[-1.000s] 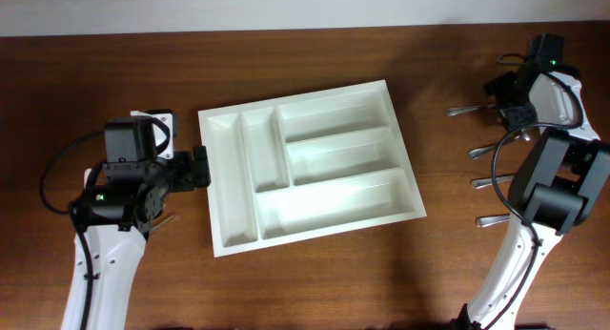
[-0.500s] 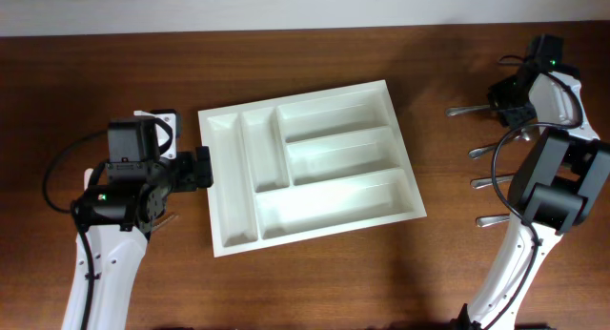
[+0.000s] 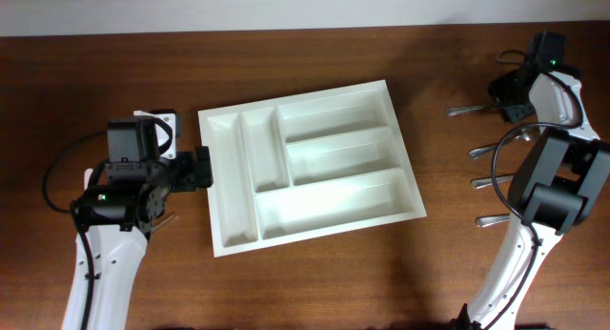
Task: Pack container
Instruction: 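Lower the right gripper onto the silver fork at the top right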
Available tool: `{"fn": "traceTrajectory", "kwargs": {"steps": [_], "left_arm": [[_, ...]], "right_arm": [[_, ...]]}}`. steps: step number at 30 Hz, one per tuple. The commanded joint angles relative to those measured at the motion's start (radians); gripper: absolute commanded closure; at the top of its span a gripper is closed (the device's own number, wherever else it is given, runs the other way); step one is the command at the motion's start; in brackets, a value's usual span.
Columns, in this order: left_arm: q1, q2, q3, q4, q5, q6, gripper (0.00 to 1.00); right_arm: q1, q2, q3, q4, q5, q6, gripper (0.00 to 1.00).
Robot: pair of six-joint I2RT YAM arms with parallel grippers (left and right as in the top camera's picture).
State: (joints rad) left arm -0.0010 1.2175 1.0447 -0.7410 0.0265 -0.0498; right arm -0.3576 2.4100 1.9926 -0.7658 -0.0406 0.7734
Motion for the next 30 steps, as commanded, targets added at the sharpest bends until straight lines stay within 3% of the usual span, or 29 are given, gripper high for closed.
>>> {"fn": "traceTrajectory", "kwargs": {"steps": [1, 30], "left_arm": [[-0.006, 0.001, 0.024, 0.002, 0.012, -0.006, 0.01], [-0.012, 0.001, 0.024, 0.002, 0.015, -0.006, 0.01]], "right_arm": [[0.017, 0.020, 0.045, 0.008, -0.011, -0.134, 0.55], [0.017, 0.021, 0.054, -0.036, 0.132, -0.077, 0.51]]}}
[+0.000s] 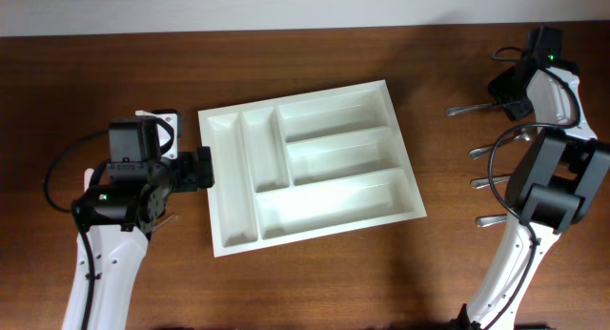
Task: Pack container
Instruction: 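Lower the right gripper onto the silver fork at the top right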
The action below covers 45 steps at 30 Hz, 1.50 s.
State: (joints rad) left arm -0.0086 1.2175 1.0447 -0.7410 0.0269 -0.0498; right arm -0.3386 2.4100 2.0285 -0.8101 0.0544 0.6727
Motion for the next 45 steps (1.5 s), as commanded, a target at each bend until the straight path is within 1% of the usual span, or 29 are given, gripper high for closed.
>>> {"fn": "traceTrajectory", "kwargs": {"steps": [1, 7, 9, 11, 13, 16, 19, 20, 21, 23, 25, 28, 29, 31, 32, 35, 38, 45], "left_arm": [[-0.005, 0.001, 0.024, 0.002, 0.014, -0.006, 0.01], [-0.005, 0.001, 0.024, 0.002, 0.014, -0.006, 0.01], [-0.005, 0.001, 0.024, 0.002, 0.014, -0.006, 0.01], [-0.005, 0.001, 0.024, 0.002, 0.014, -0.006, 0.01], [-0.005, 0.001, 0.024, 0.002, 0.014, -0.006, 0.01], [-0.005, 0.001, 0.024, 0.002, 0.014, -0.006, 0.01], [-0.005, 0.001, 0.024, 0.002, 0.014, -0.006, 0.01], [-0.005, 0.001, 0.024, 0.003, 0.014, -0.006, 0.01], [-0.005, 0.001, 0.024, 0.003, 0.014, -0.006, 0.01], [-0.005, 0.001, 0.024, 0.002, 0.014, -0.006, 0.01], [-0.005, 0.001, 0.024, 0.003, 0.014, -0.006, 0.01], [-0.005, 0.001, 0.024, 0.003, 0.014, -0.006, 0.01], [-0.005, 0.001, 0.024, 0.003, 0.014, -0.006, 0.01], [-0.005, 0.001, 0.024, 0.003, 0.014, -0.006, 0.01], [-0.005, 0.001, 0.024, 0.003, 0.014, -0.006, 0.01], [-0.005, 0.001, 0.024, 0.003, 0.014, -0.006, 0.01], [-0.005, 0.001, 0.024, 0.003, 0.014, -0.006, 0.01], [-0.005, 0.001, 0.024, 0.002, 0.014, -0.006, 0.01]], "right_arm": [[-0.003, 0.021, 0.018, 0.017, 0.040, 0.023, 0.51], [-0.002, 0.028, 0.018, 0.032, 0.051, 0.016, 0.52], [-0.002, 0.042, 0.018, 0.028, 0.051, 0.015, 0.56], [-0.002, 0.054, 0.018, 0.024, 0.044, 0.007, 0.56], [-0.002, 0.060, 0.018, 0.025, 0.044, -0.031, 0.56], [-0.002, 0.060, 0.018, 0.026, 0.045, -0.037, 0.56], [-0.002, 0.059, 0.019, 0.013, 0.043, -0.037, 0.55], [-0.002, 0.052, 0.022, -0.009, 0.044, -0.037, 0.51], [-0.001, 0.046, 0.027, -0.023, 0.042, -0.038, 0.50], [0.003, 0.031, 0.063, -0.065, 0.035, -0.051, 0.49], [0.013, 0.016, 0.153, -0.137, 0.037, -0.076, 0.47], [0.032, 0.009, 0.342, -0.240, 0.033, -0.112, 0.44], [0.041, 0.010, 0.439, -0.285, 0.037, -0.122, 0.42], [0.051, 0.010, 0.532, -0.319, 0.037, -0.119, 0.41], [0.057, 0.010, 0.565, -0.325, 0.036, -0.096, 0.41], [0.057, 0.019, 0.566, -0.334, 0.018, -0.050, 0.41], [0.057, 0.045, 0.561, -0.343, 0.007, -0.029, 0.37], [0.054, 0.156, 0.561, -0.365, 0.005, 0.025, 0.35]]}}
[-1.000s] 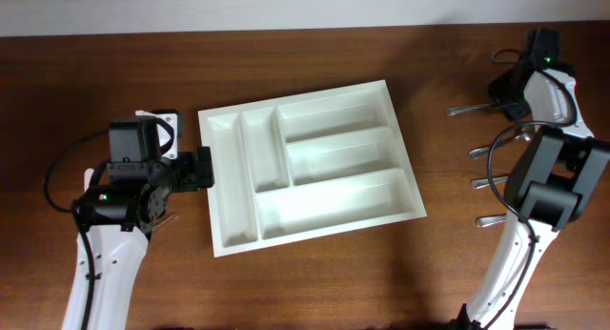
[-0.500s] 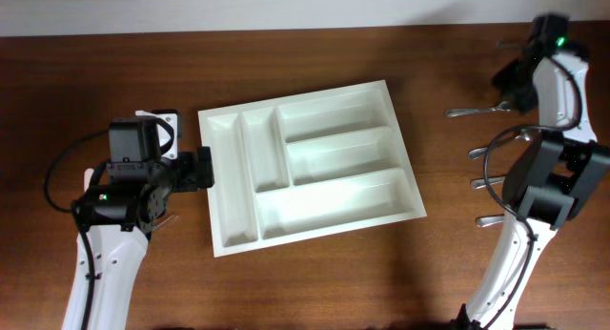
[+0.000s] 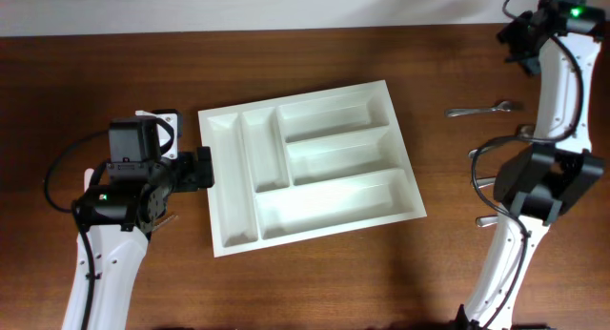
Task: Pack container
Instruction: 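Lower the right gripper onto the silver fork at the top right, then close the right gripper on the fork handle and lift it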
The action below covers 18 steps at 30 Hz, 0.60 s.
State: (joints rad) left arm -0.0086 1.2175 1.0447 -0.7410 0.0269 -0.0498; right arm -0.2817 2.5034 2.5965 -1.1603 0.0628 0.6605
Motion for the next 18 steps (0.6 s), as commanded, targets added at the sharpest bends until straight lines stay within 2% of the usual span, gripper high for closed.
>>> {"fn": "traceTrajectory", "kwargs": {"steps": [1, 16, 18], "left_arm": [[-0.005, 0.001, 0.024, 0.002, 0.014, -0.006, 0.01], [-0.005, 0.001, 0.024, 0.003, 0.014, -0.006, 0.01], [-0.005, 0.001, 0.024, 0.003, 0.014, -0.006, 0.01]], "right_arm": [[-0.003, 0.076, -0.007, -0.022, -0.003, 0.037, 0.35], [-0.041, 0.114, -0.008, -0.156, 0.002, 0.168, 0.36], [-0.046, 0.119, -0.008, -0.178, 0.002, 0.168, 0.39]]}}
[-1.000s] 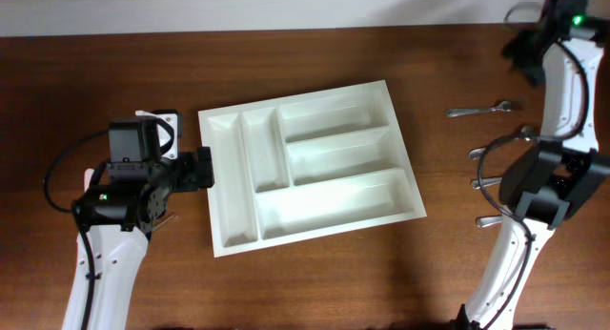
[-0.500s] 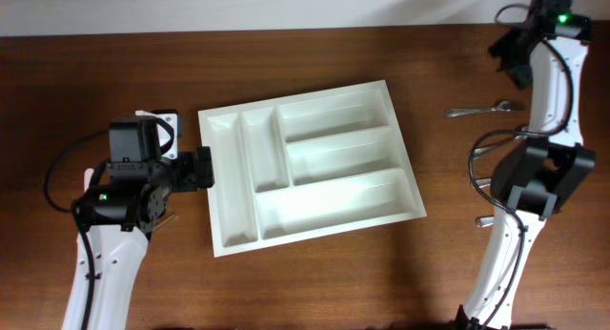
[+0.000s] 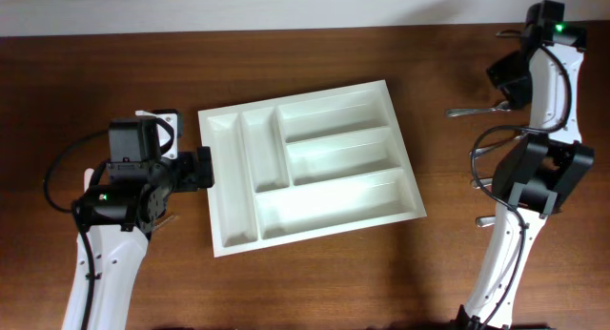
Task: Pack container
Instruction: 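Close the right gripper on the fork handle and lift it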
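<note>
A white cutlery tray (image 3: 334, 201) with several bare compartments lies slanted in the middle of the table. My left gripper (image 3: 203, 168) sits right at the tray's left rim; its jaw state is unclear from above. A metal spoon (image 3: 474, 110) lies on the table at the far right. My right gripper (image 3: 505, 80) hovers over that spoon's handle end, and I cannot tell whether its fingers are apart. More cutlery (image 3: 481, 184) lies below the spoon, partly hidden by the right arm.
The right arm's base (image 3: 538, 177) and its cable cover part of the cutlery row at the right edge. Another utensil end (image 3: 487, 220) pokes out beside the arm. The left arm (image 3: 114, 216) stretches along the front left.
My right gripper has come from the back right corner forward to just above the top spoon's handle. The spoon, the tray and the left arm are where they were.
At first my right gripper was low beside the top spoon's handle, and it stayed there a second later. Then it was up at the back right corner, away from the cutlery. Now it is back over the spoon. The left gripper stayed at the tray's rim throughout.
</note>
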Available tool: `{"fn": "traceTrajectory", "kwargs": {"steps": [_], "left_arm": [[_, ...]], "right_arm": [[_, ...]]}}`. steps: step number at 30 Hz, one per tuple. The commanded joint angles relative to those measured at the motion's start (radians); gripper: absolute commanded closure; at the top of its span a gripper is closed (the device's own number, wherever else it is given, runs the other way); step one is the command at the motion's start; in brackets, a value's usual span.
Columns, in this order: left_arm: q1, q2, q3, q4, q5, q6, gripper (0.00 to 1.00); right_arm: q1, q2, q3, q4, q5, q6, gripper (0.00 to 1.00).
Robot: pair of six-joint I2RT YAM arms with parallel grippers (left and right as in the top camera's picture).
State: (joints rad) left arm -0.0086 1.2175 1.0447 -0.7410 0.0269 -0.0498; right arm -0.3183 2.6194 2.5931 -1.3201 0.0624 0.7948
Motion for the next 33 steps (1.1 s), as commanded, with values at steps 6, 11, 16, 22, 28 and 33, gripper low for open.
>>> {"fn": "traceTrajectory", "kwargs": {"steps": [6, 11, 16, 22, 28, 33], "left_arm": [[-0.005, 0.001, 0.024, 0.002, 0.014, -0.006, 0.01], [-0.005, 0.001, 0.024, 0.002, 0.014, -0.006, 0.01], [-0.005, 0.001, 0.024, 0.003, 0.014, -0.006, 0.01], [-0.005, 0.001, 0.024, 0.002, 0.014, -0.006, 0.01], [-0.005, 0.001, 0.024, 0.002, 0.014, -0.006, 0.01], [-0.005, 0.001, 0.024, 0.002, 0.014, -0.006, 0.01]], "right_arm": [[-0.009, 0.040, -0.005, -0.033, -0.003, 0.034, 0.38], [-0.010, 0.055, -0.013, -0.034, 0.000, 0.034, 0.38], [-0.010, 0.056, -0.015, -0.027, 0.003, 0.034, 0.38], [-0.010, 0.073, -0.046, -0.026, 0.002, 0.038, 0.38], [-0.010, 0.075, -0.080, -0.016, 0.002, 0.038, 0.38], [-0.010, 0.075, -0.082, -0.010, 0.002, 0.038, 0.39]]}}
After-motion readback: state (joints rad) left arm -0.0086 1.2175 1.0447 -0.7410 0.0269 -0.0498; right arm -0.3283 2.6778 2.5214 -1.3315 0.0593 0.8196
